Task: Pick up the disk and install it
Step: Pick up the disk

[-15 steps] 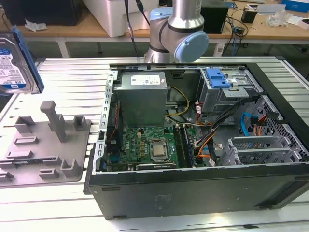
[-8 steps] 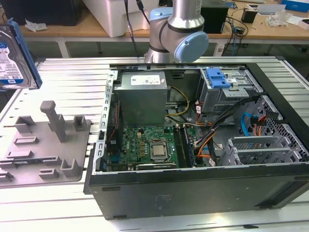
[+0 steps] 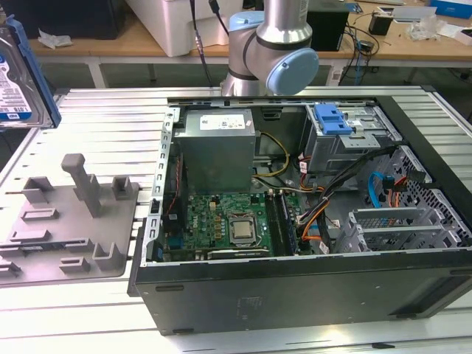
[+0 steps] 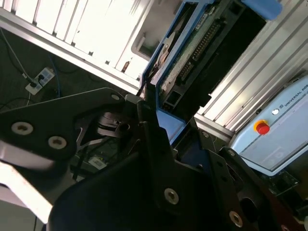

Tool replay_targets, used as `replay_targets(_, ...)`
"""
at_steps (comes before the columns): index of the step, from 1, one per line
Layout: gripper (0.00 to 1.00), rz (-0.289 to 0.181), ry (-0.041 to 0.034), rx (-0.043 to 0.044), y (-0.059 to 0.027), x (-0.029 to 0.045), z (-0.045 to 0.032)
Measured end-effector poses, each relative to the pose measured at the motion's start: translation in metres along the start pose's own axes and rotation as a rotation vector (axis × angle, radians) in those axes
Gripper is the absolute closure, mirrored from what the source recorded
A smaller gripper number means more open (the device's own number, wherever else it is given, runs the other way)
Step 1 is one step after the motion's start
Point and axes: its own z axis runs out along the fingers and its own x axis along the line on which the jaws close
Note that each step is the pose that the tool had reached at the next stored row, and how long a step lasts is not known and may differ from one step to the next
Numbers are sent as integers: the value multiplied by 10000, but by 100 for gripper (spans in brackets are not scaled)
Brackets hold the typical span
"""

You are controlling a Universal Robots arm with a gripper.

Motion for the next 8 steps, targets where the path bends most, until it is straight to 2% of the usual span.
replay_targets(8,63,0,4,-1,0,0,-1)
